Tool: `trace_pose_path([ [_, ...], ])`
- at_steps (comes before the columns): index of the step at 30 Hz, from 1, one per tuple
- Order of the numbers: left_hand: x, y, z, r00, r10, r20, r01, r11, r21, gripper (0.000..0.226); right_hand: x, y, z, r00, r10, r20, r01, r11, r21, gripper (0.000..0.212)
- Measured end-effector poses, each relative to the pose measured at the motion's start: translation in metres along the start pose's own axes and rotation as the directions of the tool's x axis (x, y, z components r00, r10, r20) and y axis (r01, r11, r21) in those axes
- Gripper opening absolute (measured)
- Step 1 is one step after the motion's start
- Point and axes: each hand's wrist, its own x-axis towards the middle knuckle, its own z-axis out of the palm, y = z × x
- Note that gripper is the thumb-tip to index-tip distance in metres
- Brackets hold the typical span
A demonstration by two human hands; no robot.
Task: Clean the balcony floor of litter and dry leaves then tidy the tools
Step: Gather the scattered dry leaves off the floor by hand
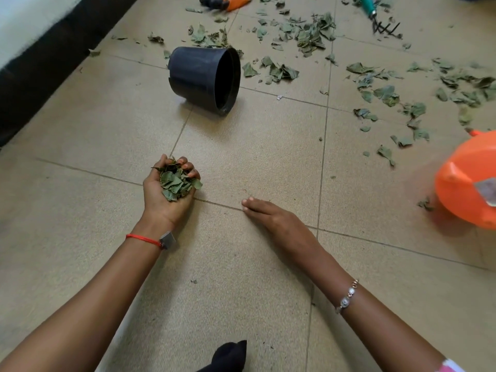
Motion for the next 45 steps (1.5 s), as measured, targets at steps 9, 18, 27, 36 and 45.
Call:
trace_pose_path([
  [9,0.003,-0.039,0.019,0.994,-0.104,0.015,0.103,0.993,0.055,0.021,0.000,-0.015,-0.002,0.988,-0.054,-0.143,0.000,0.935,-0.354,0.031],
  [18,0.006,-0.084,0.040,0.974,-0.222,0.042,0.217,0.970,0.108,0.033,0.006,-0.004,-0.048,0.704,0.660,-0.262,-0.429,0.689,0.584,0.009],
  [27,0.013,-0.144,0.058,0.915,-0.404,0.008,0.402,0.913,0.076,0.018,0.022,-0.028,-0.069,0.729,0.508,-0.459,-0.266,0.827,0.495,0.022],
  [36,0.024,-0.186,0.070,0.864,-0.501,0.050,0.485,0.854,0.187,0.026,-0.005,0.011,-0.076,0.508,0.450,-0.734,-0.375,0.883,0.282,0.026],
  [45,0.048,-0.200,0.086,0.873,-0.480,0.085,0.459,0.868,0.190,0.038,-0.056,0.107,-0.072,0.242,0.828,-0.506,-0.947,0.315,0.063,0.085],
])
